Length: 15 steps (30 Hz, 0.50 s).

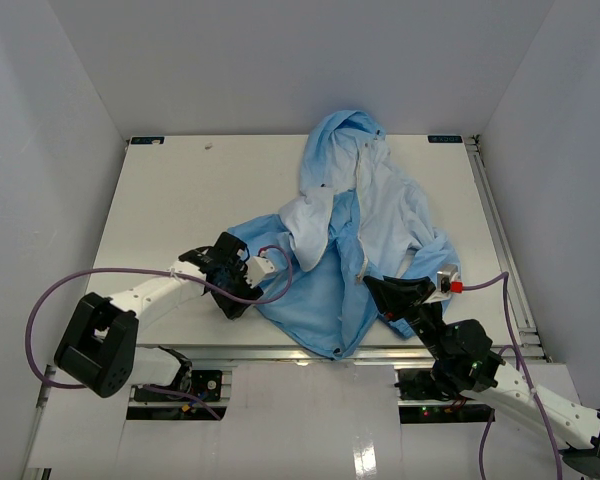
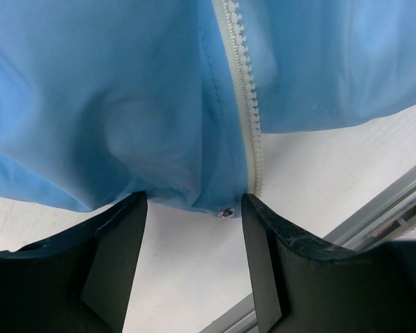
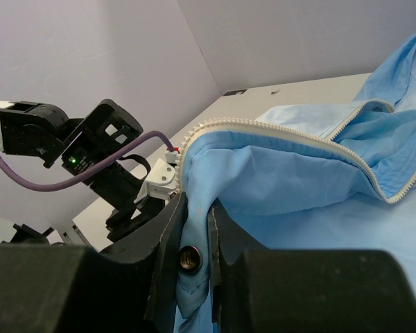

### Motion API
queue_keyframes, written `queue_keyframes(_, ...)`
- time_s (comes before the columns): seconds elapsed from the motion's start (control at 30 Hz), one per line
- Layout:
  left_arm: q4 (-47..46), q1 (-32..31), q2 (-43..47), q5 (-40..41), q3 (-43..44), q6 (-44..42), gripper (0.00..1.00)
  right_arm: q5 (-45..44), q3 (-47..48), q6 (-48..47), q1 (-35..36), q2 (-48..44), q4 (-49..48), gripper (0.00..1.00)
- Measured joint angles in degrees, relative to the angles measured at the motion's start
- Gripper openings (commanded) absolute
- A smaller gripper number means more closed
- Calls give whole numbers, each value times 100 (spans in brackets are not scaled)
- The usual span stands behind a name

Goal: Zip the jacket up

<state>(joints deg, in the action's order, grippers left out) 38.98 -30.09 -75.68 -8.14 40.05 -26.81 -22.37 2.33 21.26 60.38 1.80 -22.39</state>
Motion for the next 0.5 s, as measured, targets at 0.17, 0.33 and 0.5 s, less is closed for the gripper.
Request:
queue_keyframes(0.17, 0, -2, -96, -178, 0, -20, 68, -4, 0, 0, 0, -23, 8, 8)
queue_keyframes(0.33, 18, -2, -296, -135, 73, -16, 64, -22, 0, 1, 0, -50, 28, 8)
queue_keyframes(0.5, 44, -4, -404, 3, 157, 10, 56, -44, 0, 2, 0, -103, 88, 8)
